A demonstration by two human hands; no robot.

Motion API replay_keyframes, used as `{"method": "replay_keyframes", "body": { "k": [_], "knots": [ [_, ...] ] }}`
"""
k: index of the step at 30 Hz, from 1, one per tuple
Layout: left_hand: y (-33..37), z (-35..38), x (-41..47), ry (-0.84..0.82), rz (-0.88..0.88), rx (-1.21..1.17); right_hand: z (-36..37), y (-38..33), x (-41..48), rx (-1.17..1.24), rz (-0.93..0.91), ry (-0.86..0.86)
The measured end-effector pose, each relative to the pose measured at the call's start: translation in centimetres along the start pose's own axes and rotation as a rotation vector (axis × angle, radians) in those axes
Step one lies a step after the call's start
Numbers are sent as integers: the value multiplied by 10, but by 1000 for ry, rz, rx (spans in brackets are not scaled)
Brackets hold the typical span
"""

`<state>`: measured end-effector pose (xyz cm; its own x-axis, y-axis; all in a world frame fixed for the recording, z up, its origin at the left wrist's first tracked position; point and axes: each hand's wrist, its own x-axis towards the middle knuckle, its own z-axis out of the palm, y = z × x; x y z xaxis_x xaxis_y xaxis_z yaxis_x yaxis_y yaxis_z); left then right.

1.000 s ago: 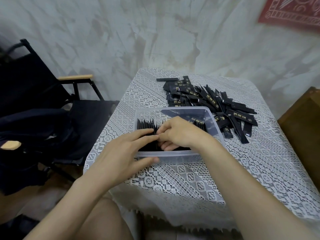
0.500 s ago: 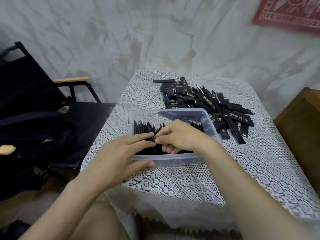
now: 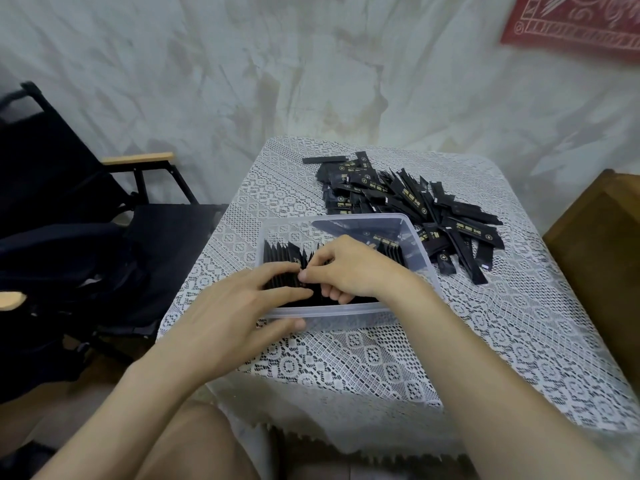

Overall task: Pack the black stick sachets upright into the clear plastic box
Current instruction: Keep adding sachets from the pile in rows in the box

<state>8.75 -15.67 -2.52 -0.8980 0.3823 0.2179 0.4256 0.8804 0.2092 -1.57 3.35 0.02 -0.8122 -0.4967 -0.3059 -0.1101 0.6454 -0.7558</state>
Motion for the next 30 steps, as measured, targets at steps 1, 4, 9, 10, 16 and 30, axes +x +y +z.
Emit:
{"method": "replay_keyframes", "body": {
  "k": [1,4,9,10,16,30],
  "knots": [
    [0,0,0,-1,-5,0,0,0,0,-2,-3,1],
    [2,-1,1,-6,-15,17,0,2,0,-7,-10,-1],
    [2,0,2,14,-16,26,2,3,0,5,-26,30],
    [2,0,2,17,-11,25,2,3,1,-1,-33,36],
    [-3,-3,7,-20,11,-3,3,3,3,-29,-42,60],
    [-2,1,7,-16,-48,-50,-35,7,-44,-171,-133,331]
  ]
}}
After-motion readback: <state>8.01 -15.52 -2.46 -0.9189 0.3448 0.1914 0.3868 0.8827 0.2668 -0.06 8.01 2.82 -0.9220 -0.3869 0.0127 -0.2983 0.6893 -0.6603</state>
